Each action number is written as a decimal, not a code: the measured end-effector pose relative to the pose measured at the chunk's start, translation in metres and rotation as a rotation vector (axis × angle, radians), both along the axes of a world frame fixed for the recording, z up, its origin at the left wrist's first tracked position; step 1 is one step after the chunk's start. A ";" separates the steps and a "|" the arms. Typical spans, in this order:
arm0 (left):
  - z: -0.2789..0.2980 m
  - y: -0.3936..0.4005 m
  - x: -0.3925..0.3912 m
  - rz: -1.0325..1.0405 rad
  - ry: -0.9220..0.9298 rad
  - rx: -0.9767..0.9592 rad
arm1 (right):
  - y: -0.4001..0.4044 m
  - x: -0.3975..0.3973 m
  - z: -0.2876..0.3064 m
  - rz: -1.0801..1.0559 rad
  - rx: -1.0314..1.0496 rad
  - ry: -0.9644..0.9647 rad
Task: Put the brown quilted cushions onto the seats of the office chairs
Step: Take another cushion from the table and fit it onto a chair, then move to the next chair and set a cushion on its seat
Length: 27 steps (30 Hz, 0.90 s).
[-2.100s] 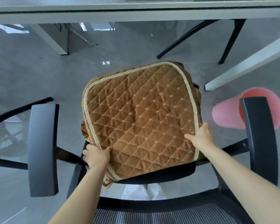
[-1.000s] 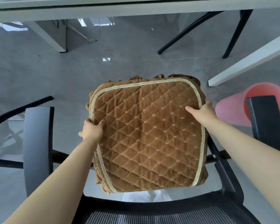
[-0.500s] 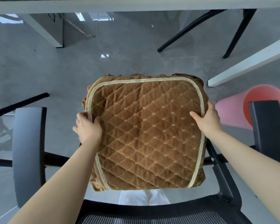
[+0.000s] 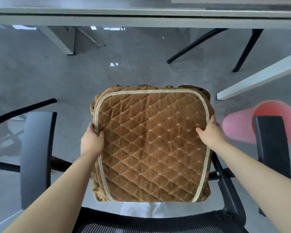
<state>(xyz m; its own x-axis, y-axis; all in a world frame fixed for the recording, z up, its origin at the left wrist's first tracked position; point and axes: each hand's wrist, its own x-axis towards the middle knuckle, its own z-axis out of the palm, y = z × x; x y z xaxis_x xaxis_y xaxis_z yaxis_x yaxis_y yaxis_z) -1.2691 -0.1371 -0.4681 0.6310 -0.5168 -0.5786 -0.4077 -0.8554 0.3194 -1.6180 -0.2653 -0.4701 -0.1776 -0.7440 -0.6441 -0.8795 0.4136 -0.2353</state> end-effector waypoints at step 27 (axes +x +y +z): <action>0.335 0.322 0.052 0.550 0.053 -0.496 | 0.288 0.277 0.346 0.833 -0.070 -0.463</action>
<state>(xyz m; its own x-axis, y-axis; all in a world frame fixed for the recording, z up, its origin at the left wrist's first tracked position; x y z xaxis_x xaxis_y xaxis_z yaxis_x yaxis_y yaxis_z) -1.2168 0.1847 -0.1328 0.8515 -0.3432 -0.3964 0.0645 -0.6817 0.7287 -1.3409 0.0224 -0.1245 0.6875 -0.5561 -0.4670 -0.6987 -0.3314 -0.6340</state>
